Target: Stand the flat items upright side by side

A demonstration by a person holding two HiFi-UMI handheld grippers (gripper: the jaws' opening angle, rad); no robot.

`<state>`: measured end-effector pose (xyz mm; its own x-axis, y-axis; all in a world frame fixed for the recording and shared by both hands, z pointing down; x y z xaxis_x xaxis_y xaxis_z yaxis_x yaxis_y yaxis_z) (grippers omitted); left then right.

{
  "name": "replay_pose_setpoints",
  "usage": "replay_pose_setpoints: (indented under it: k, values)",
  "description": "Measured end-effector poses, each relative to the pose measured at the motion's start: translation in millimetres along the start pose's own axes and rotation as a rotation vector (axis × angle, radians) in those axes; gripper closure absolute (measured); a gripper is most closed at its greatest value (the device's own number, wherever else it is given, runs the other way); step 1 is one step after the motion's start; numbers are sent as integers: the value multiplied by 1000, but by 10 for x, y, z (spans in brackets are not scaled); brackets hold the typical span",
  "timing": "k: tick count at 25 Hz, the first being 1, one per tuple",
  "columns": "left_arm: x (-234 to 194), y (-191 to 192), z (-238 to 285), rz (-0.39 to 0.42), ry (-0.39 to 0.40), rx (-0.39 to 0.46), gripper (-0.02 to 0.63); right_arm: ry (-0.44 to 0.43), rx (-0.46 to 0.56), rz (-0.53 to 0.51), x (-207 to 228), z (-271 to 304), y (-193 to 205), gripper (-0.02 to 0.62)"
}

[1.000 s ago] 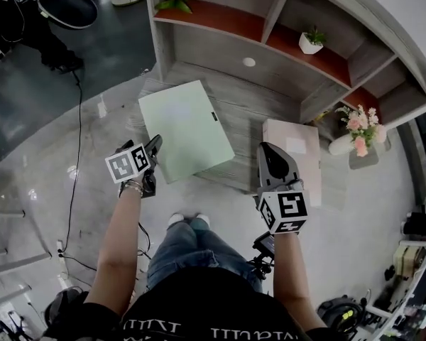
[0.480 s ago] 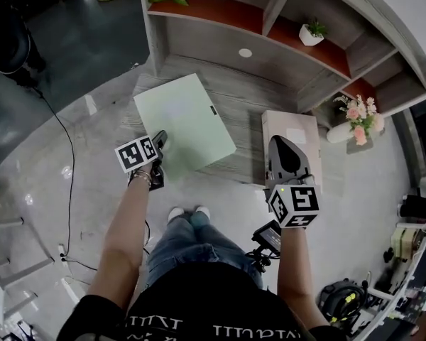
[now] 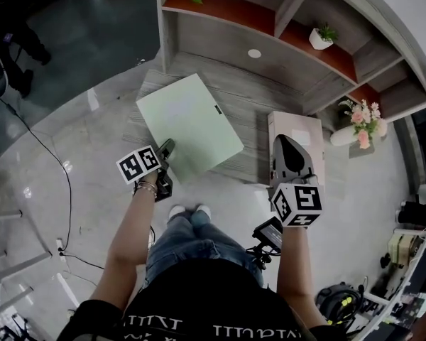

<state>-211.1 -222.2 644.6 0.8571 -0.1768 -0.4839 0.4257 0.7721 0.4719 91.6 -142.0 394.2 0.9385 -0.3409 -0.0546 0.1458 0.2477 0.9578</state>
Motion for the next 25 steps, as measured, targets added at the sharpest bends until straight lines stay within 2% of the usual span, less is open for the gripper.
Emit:
replay_pose_setpoints:
  k: [7,16,19,23,25]
  values:
    - [25,233,-60,-54,55,-44,155,-29,-20,-13,-93,49,29,580]
    - [176,822,-205,-119,208,-207,153,-71,-46,-34,-239,115,71,580]
    - [169,774,-192,-149,263,-163,155,-82,-51,-48,-285,126,60,580]
    - [167,586,-78,-293,353,-99,154,-96,-60,-61,-334,150,72,580]
    - [172,549,-5,-334,372,-98,155,-102,-68,-64,-359,155,97,580]
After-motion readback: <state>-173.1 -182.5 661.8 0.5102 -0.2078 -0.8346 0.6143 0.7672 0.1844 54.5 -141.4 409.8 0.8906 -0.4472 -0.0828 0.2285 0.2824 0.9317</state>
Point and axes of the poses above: the fingertips, and each gripper's own axes: z forward along the fingers, x to its right, y out of its underside, the point moved 2 cm from there along -z, backward along the fingers, and after that the axes turned 10 degrees about -y, right-handed, at the moved point
